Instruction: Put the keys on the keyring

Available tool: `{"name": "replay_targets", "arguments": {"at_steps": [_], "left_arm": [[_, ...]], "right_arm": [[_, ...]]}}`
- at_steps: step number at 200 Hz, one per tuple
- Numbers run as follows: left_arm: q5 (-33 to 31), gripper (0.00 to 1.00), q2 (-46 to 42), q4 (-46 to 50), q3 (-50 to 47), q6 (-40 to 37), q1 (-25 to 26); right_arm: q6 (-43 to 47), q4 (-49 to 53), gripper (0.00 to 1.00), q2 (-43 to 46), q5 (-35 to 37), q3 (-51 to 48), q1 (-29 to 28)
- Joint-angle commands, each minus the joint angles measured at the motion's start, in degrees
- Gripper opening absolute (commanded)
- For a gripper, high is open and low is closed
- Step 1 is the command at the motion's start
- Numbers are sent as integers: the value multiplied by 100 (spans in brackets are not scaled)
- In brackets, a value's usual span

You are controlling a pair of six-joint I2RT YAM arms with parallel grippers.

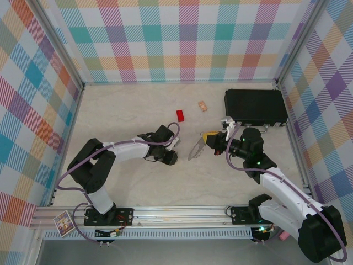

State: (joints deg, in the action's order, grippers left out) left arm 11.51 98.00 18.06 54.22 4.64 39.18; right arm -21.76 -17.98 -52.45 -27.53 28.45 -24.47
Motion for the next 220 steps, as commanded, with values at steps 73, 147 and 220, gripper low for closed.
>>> {"name": "replay_targets", "arguments": {"at_steps": [73,147,220], "left_arm": [[-227,23,-69,367,151,-89,81],[-260,26,-134,373,77,-34,180],[-499,29,-387,373,2,63,256]], "right_arm": [[12,-355,0,2,-39,-59,-22],[5,-359,0,7,-50,-59,-21],[-1,-377,0,-4,-73,-63,-23]]}}
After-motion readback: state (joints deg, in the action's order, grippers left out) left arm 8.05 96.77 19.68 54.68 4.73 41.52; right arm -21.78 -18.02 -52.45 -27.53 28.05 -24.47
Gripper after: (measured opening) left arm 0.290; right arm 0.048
